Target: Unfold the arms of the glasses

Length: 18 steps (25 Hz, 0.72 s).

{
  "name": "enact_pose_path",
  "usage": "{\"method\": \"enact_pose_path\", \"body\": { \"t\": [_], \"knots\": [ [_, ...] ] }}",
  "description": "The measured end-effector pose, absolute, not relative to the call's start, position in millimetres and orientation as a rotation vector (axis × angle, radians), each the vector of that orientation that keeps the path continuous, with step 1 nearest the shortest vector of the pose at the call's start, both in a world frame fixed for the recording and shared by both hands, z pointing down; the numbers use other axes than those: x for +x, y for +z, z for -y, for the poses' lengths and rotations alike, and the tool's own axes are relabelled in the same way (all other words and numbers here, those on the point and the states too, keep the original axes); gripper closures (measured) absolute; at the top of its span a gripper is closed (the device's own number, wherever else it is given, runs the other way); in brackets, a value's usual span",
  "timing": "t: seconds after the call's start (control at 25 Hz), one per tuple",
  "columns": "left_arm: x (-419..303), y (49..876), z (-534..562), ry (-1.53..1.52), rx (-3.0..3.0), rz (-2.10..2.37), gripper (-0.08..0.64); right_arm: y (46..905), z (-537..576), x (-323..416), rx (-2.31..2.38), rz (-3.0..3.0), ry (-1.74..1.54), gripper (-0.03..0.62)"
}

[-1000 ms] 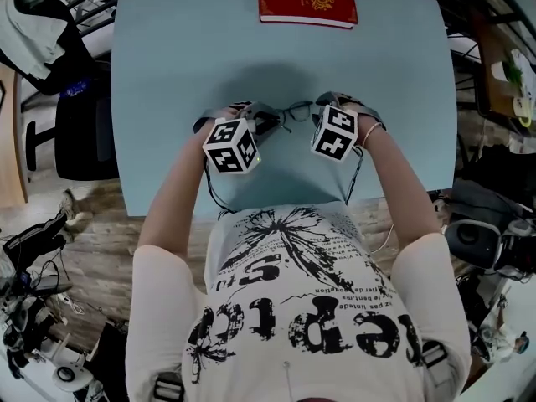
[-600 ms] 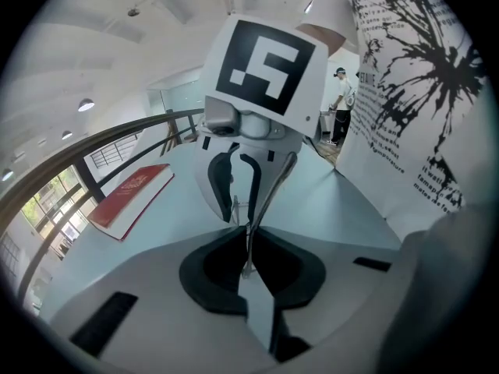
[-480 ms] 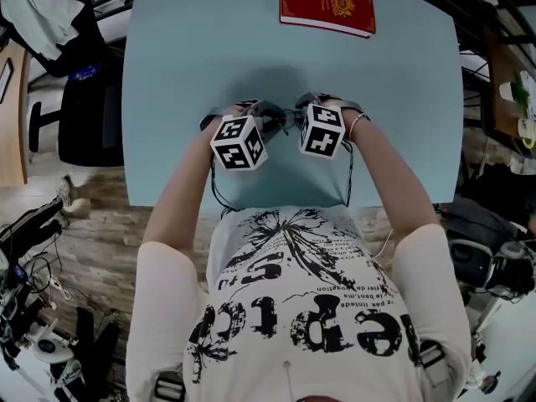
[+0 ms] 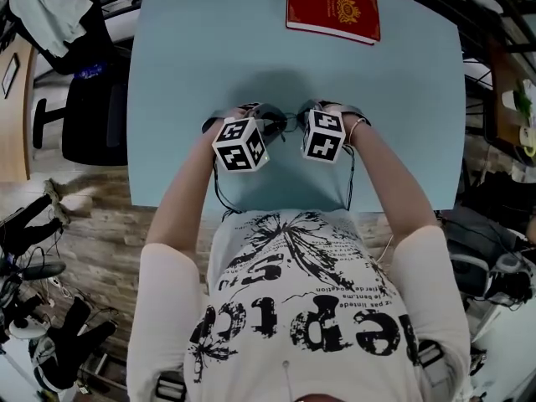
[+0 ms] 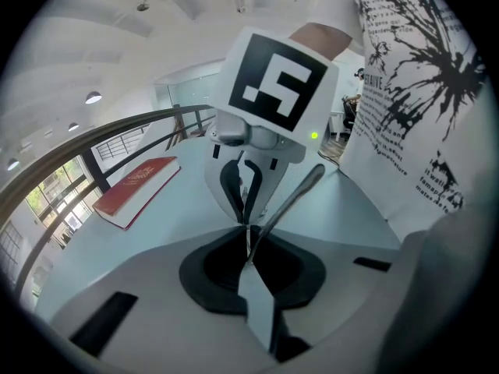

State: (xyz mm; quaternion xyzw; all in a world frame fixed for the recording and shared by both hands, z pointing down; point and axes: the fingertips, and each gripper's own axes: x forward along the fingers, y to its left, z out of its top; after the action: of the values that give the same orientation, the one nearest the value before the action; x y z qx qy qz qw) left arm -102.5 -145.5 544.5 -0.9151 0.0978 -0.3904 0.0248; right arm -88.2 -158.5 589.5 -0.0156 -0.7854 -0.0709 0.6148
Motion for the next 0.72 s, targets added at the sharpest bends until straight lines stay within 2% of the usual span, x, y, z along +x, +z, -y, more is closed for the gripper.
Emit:
{"method": "enact_pose_path", "body": {
  "t": [0.72],
  "knots": [
    [-96.0,554.9,152.1,-1.291,-2.807,-0.280,0.531,531.4,152.5,-54.3,0.020,2.066,-0.139,0.575]
  ]
}}
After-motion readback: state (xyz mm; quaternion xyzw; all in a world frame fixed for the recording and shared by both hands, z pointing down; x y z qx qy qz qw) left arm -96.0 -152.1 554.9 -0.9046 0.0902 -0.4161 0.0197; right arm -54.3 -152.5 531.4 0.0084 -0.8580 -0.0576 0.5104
